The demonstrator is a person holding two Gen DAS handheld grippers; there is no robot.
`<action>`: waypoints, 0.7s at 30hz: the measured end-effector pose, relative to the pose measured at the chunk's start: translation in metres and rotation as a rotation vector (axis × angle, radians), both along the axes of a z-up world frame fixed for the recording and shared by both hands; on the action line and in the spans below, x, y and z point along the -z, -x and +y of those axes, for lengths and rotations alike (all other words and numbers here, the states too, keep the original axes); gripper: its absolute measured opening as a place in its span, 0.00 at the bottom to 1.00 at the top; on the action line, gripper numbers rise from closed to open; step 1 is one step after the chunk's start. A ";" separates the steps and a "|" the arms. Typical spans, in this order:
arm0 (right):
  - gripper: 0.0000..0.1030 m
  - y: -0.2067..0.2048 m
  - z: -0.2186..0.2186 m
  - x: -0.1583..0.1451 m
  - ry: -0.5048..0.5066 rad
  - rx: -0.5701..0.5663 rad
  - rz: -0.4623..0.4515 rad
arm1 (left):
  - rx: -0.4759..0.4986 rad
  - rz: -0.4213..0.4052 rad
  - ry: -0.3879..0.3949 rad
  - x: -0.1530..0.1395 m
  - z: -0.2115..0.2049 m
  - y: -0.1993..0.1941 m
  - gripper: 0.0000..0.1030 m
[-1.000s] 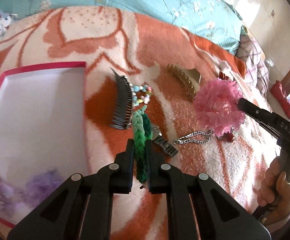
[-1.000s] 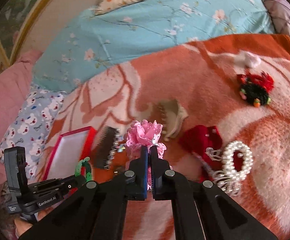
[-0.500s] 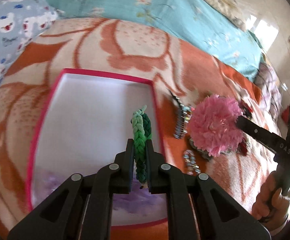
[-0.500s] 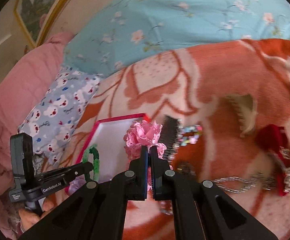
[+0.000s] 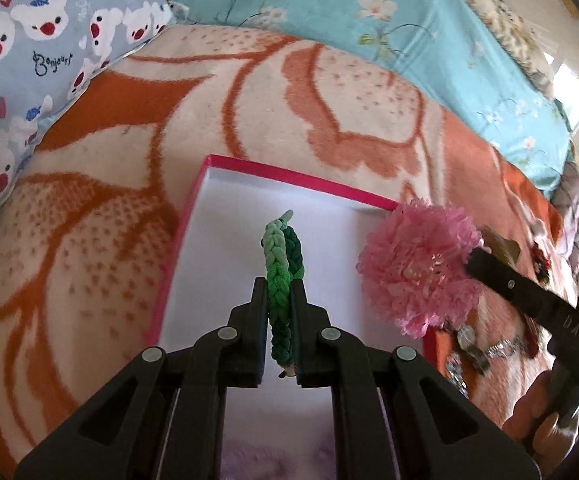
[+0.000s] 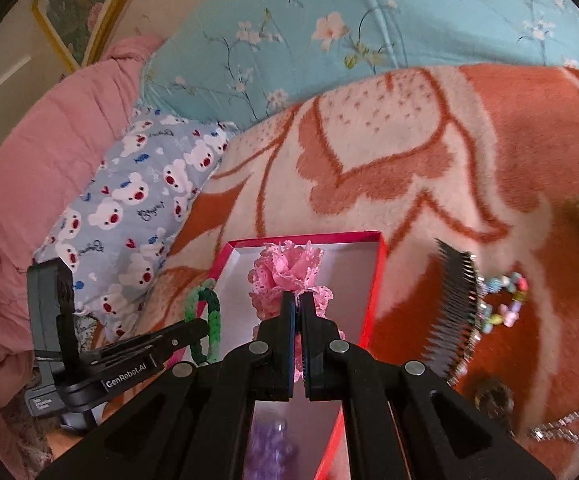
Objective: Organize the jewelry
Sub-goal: 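Carry the green band and pink flower into the box and release both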
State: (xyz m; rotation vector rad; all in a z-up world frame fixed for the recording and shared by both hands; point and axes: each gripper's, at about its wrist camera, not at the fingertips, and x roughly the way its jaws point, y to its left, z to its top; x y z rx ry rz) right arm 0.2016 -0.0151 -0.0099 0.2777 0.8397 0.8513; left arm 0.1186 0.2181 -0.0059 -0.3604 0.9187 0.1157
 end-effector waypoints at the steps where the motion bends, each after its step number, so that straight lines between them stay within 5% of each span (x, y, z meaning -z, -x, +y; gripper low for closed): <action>1: 0.02 -0.004 0.006 0.004 0.004 0.000 0.005 | -0.005 0.006 0.004 0.003 0.005 -0.006 0.08; 13: 0.02 -0.044 0.050 0.038 0.086 0.014 0.057 | -0.043 0.074 -0.021 0.031 0.026 -0.049 0.08; 19: 0.11 -0.048 0.050 0.045 0.100 0.012 0.066 | -0.057 0.088 -0.028 0.033 0.030 -0.052 0.08; 21: 0.26 -0.049 0.048 0.046 0.092 0.012 0.076 | -0.056 0.093 -0.029 0.033 0.030 -0.052 0.09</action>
